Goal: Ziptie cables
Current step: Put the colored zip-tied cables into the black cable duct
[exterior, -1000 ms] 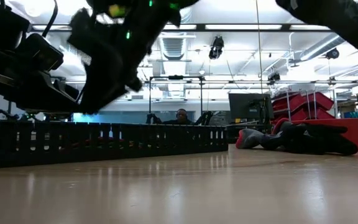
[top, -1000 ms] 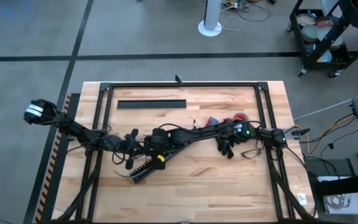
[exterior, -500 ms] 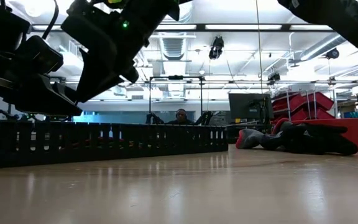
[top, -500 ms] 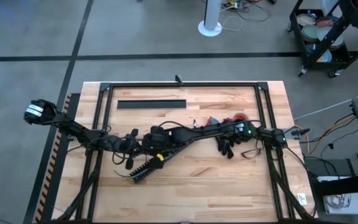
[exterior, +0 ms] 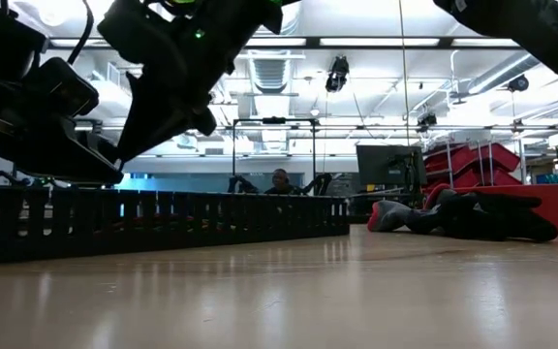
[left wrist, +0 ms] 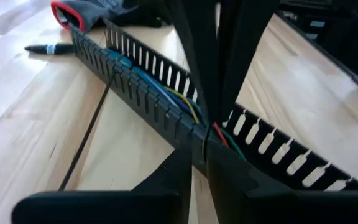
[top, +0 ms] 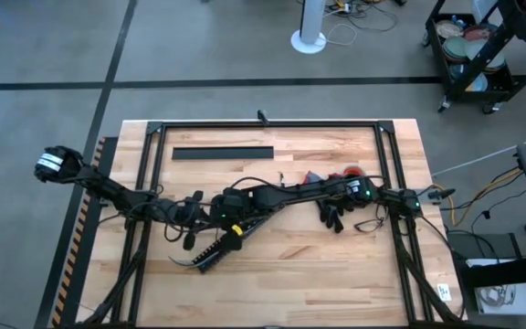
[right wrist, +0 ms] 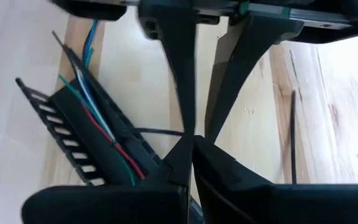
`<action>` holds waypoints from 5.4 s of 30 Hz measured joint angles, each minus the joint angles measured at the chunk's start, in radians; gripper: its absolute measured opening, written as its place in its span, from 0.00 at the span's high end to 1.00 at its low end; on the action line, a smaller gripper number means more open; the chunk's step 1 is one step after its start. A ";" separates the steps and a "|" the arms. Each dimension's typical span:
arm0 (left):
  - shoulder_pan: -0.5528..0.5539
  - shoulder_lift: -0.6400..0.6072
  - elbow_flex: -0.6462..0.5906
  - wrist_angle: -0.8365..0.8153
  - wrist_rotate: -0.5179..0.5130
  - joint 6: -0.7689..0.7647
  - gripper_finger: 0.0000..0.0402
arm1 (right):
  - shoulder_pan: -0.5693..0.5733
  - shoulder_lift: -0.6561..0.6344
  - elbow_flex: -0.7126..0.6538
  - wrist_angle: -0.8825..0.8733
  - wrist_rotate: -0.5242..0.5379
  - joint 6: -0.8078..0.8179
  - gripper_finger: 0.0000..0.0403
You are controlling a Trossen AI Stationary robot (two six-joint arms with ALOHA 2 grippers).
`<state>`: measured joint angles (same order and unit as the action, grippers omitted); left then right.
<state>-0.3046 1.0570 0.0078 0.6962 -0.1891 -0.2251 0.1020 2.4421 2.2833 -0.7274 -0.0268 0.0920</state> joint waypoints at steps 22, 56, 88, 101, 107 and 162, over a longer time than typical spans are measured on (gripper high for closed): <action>-0.001 -0.068 0.065 -0.160 0.241 -0.136 0.87 | -0.013 -0.022 -0.002 -0.099 -0.195 0.003 1.00; -0.016 0.088 0.114 -0.166 0.409 -0.312 0.76 | 0.013 0.016 -0.119 0.130 -0.218 -0.274 1.00; -0.069 -0.127 0.195 -0.499 0.207 -0.428 0.65 | -0.037 -0.007 -0.111 0.023 -0.033 -0.235 1.00; -0.097 0.074 0.209 -0.344 0.142 -0.450 0.57 | -0.034 -0.007 -0.111 0.025 -0.033 -0.255 1.00; -0.098 0.173 0.259 -0.395 0.126 -0.468 0.53 | -0.034 -0.007 -0.111 0.022 -0.033 -0.263 1.00; -0.156 0.086 0.541 -1.133 0.134 -0.375 0.68 | 0.032 -0.034 -0.078 0.020 -0.026 -0.276 1.00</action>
<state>-0.4609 1.1429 0.5491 -0.4370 -0.0547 -0.6005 0.1337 2.4084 2.2055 -0.7071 -0.0523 -0.1839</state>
